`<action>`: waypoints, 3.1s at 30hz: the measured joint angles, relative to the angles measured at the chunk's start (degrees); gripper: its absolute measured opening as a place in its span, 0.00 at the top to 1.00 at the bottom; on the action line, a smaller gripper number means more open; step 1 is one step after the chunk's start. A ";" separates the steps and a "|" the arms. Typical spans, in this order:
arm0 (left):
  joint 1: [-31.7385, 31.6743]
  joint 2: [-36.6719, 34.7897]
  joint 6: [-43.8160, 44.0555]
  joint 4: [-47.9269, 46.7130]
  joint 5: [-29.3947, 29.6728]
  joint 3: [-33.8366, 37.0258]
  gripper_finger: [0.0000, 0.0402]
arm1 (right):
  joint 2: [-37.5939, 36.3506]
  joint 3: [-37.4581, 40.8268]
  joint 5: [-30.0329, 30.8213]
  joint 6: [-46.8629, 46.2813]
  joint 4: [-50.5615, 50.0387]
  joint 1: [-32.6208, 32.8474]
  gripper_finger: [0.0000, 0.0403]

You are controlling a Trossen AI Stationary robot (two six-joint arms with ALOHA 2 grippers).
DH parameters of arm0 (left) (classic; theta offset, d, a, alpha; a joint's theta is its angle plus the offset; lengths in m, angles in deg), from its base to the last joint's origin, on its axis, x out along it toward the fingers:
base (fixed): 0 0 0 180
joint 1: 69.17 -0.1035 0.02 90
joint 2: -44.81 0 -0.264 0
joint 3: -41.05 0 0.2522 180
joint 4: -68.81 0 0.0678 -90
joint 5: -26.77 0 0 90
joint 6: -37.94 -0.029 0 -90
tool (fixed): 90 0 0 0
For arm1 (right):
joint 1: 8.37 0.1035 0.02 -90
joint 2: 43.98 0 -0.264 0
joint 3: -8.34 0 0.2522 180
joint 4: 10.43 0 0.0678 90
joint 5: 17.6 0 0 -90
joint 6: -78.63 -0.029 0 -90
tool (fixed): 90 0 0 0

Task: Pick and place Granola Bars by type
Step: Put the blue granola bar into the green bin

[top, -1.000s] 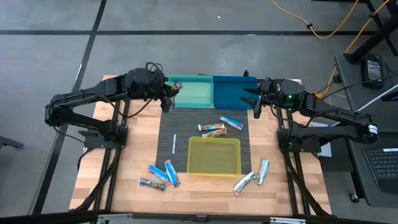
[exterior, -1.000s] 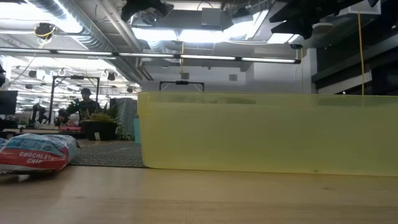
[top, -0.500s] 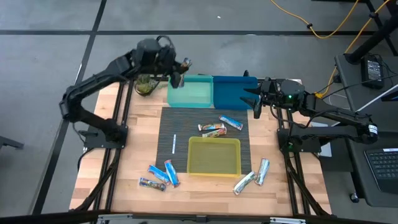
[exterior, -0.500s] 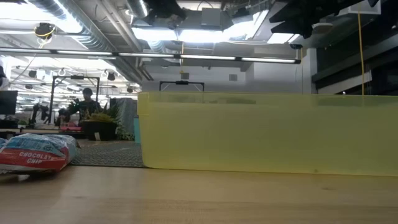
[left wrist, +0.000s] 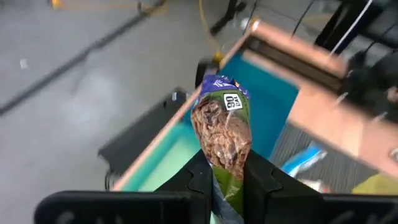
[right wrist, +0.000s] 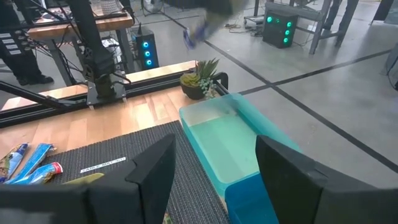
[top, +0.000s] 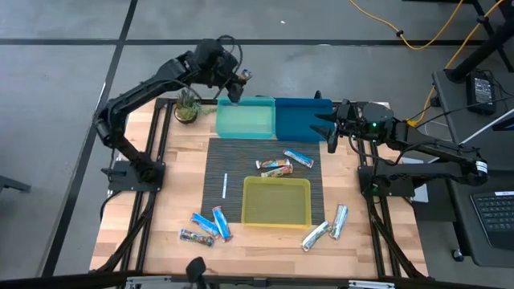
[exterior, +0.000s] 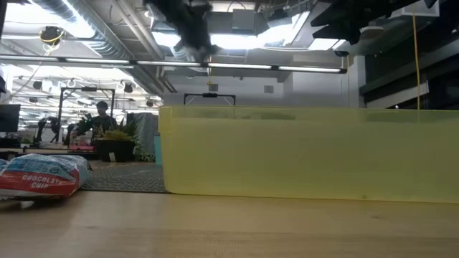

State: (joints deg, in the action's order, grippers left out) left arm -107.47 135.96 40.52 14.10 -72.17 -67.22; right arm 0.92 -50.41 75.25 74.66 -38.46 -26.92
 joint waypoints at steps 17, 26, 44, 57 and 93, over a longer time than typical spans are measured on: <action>-3.46 21.30 -4.87 0.64 0.42 8.86 0.91 | -0.01 0.01 0.00 -0.01 -0.43 0.01 0.45; -3.44 25.45 -4.90 0.90 0.45 8.86 0.90 | -0.02 0.02 -0.02 -0.24 -0.72 0.00 0.45; -3.44 25.37 -4.85 2.19 3.65 8.86 0.80 | 0.00 0.02 -0.02 -0.27 -1.05 0.00 0.45; -2.15 16.03 -3.86 -1.09 4.08 8.86 0.70 | -0.02 0.02 -0.04 -0.26 -1.09 0.02 0.45; 54.61 -8.77 36.17 -18.10 12.99 8.86 0.73 | 0.80 0.02 -4.66 8.76 -0.08 0.02 0.45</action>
State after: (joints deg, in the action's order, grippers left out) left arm -52.86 127.18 76.69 -4.00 -59.17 -58.36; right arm 1.73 -50.39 70.60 83.43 -38.54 -26.90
